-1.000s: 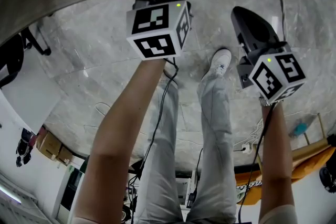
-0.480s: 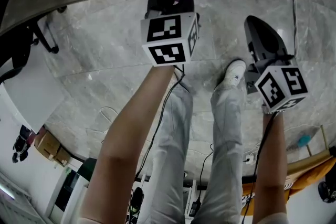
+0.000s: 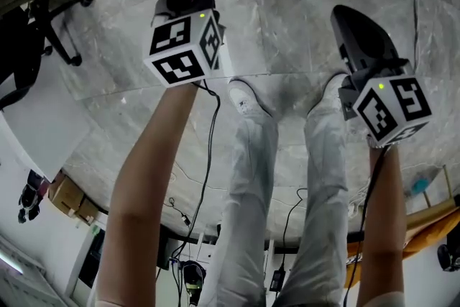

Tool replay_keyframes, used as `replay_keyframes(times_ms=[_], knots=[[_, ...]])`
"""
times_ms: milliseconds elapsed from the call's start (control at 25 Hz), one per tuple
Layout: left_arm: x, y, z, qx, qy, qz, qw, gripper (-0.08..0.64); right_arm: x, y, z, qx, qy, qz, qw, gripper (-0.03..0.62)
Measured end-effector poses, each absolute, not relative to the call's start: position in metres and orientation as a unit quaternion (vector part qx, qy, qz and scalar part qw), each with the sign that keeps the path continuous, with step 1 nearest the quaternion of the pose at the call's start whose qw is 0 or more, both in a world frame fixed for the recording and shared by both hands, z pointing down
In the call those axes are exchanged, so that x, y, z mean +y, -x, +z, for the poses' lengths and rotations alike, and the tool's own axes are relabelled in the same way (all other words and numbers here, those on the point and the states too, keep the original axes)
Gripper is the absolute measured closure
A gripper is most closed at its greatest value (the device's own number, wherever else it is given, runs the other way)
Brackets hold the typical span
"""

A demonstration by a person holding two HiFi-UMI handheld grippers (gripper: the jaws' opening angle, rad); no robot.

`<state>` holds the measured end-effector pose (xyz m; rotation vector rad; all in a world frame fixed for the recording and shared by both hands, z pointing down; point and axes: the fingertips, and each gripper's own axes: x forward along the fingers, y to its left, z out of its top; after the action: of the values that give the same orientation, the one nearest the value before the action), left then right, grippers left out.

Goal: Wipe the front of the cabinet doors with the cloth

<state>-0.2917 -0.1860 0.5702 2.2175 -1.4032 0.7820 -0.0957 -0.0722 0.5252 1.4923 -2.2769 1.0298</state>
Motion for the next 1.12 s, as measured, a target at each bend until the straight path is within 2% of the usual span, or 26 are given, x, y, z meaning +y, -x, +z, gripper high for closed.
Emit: replay_keyframes(times_ms=[320,720,920,1120], knots=[[-0.190,0.362,0.579,-0.537,-0.765,0.294,0.199,0.488,-0.074,0.136,0.532,-0.789,-0.489,0.353,0.120,0.565],[-0.181,0.379,0.575,-0.583,-0.732,0.294,0.194,0.488,-0.069,0.131,0.527,-0.796,-0.477,0.356,0.115,0.565],[-0.159,0.345,0.580,-0.582,-0.729,0.296,0.204,0.488,-0.060,0.096,0.525,-0.796,-0.472,0.357,0.125,0.565],[-0.133,0.250,0.597,-0.513,-0.774,0.312,0.201,0.488,-0.052,0.055,0.534,-0.792,-0.476,0.359,0.131,0.565]])
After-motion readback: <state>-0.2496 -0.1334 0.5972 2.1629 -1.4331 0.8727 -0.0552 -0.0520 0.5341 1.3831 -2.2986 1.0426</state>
